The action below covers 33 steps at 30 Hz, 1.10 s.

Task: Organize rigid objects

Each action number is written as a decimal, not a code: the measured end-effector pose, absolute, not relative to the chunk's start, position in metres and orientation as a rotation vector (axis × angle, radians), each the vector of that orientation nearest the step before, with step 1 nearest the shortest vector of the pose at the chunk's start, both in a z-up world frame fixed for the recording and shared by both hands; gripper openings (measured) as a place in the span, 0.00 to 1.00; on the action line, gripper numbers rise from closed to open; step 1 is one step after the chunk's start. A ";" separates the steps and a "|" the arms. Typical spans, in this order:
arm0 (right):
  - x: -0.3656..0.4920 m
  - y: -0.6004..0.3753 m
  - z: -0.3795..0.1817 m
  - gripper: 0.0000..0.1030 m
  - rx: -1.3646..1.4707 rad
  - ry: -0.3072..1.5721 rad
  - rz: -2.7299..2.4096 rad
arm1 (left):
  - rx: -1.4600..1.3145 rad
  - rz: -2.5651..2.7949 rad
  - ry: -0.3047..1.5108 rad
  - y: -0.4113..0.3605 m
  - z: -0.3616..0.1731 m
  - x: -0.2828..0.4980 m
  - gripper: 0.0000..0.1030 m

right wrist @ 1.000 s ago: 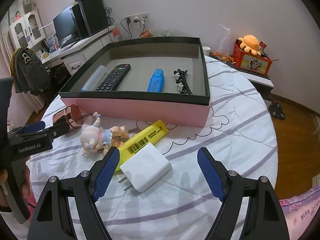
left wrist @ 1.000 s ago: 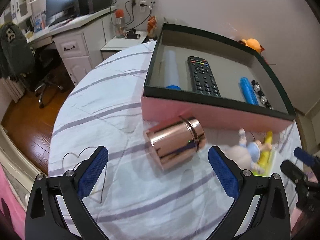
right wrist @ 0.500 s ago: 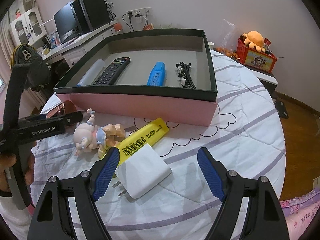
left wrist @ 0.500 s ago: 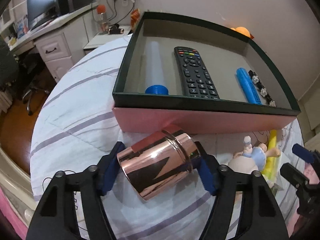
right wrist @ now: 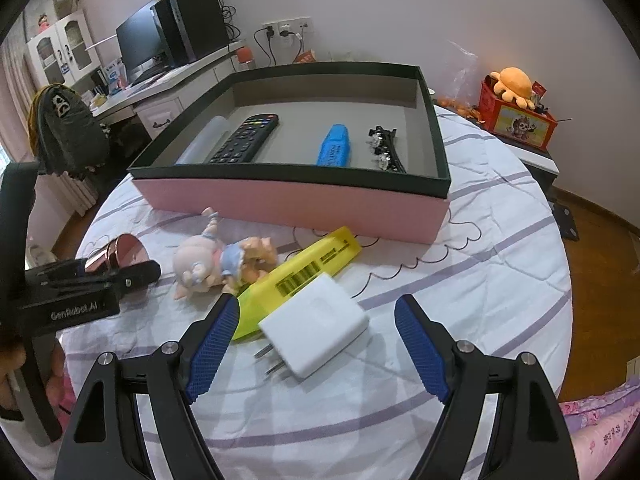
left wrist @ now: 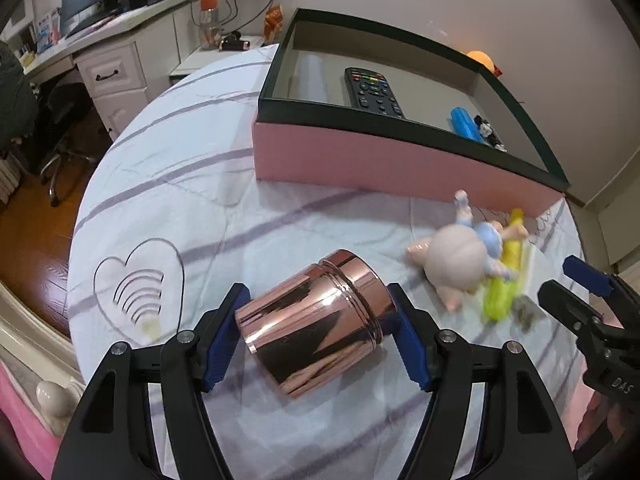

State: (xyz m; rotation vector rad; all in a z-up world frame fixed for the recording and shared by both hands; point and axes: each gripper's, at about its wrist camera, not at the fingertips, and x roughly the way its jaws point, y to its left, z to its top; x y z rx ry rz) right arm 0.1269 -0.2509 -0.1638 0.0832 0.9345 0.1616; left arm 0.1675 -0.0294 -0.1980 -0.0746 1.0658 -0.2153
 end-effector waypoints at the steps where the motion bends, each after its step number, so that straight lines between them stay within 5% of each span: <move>1: 0.125 -0.250 -0.164 0.79 0.080 0.935 0.162 | -0.074 -0.218 1.058 -0.028 -0.196 0.165 0.80; 9: 0.107 -0.247 -0.158 0.79 0.079 0.923 0.166 | 0.006 -0.245 0.939 0.000 -0.176 0.138 0.94; 33: 0.110 -0.237 -0.161 0.79 0.053 0.947 0.151 | -0.051 -0.246 0.998 -0.016 -0.204 0.164 0.94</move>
